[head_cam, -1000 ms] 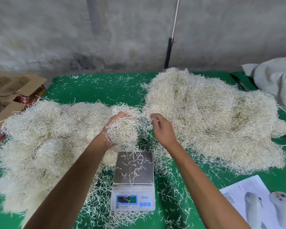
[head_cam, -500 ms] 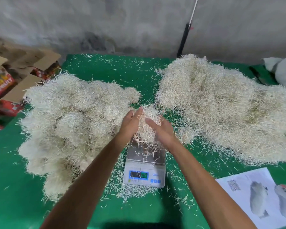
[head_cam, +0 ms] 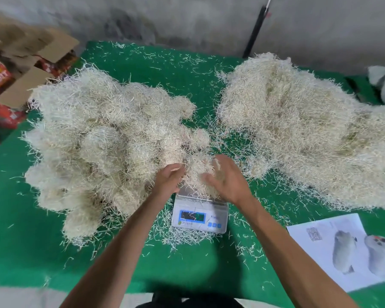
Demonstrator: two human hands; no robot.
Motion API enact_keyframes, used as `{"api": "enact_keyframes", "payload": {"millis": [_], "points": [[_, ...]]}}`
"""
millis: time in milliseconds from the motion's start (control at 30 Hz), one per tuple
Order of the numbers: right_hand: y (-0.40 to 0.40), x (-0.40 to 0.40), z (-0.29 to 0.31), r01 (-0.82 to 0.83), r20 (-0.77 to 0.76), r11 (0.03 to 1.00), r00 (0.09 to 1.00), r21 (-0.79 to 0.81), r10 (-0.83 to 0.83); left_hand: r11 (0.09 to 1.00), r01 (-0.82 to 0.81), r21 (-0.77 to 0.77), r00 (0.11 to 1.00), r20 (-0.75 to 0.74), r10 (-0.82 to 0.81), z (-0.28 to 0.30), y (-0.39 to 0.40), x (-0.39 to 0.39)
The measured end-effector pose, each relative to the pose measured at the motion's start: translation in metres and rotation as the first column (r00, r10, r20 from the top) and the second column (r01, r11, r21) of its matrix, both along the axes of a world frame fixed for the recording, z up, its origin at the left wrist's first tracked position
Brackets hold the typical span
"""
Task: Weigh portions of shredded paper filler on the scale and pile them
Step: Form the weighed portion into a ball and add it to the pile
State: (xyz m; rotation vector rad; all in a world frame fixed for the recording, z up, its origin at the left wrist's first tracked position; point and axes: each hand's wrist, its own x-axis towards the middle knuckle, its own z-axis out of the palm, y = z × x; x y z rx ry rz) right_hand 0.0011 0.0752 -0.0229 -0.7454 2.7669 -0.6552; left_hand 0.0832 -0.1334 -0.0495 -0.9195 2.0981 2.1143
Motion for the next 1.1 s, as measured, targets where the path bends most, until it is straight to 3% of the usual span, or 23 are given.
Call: {"api": "enact_keyframes", "payload": {"millis": [67,167,367,767,933,1100], "points": [[0.005,0.006,0.002,0.09,-0.014,0.99,0.996,-0.111,-0.092,1.0,-0.014,0.018,0.999,-0.035,0.015,0.002,0.003,0.003],[0.006,0.013,0.003,0.177,0.017,0.964,0.984,-0.198,-0.177,0.993,-0.058,-0.102,0.994,-0.101,0.048,0.005,0.007,0.005],[0.013,0.025,-0.005,0.189,0.095,0.968,0.98,-0.162,-0.176,0.986,-0.002,-0.167,0.977,-0.21,-0.033,0.017,0.014,0.017],[0.028,0.039,-0.008,0.226,0.155,0.958,0.968,-0.174,-0.2,0.972,0.002,-0.236,0.979,-0.199,-0.05,0.013,0.02,0.042],[0.04,0.033,-0.008,0.181,0.127,0.978,0.978,-0.109,-0.166,0.977,-0.063,-0.203,0.981,-0.19,0.024,0.021,0.007,0.055],[0.039,0.032,-0.011,0.27,0.18,0.937,0.956,-0.221,-0.233,0.972,-0.056,-0.229,0.989,-0.145,0.023,0.027,0.005,0.055]]}}
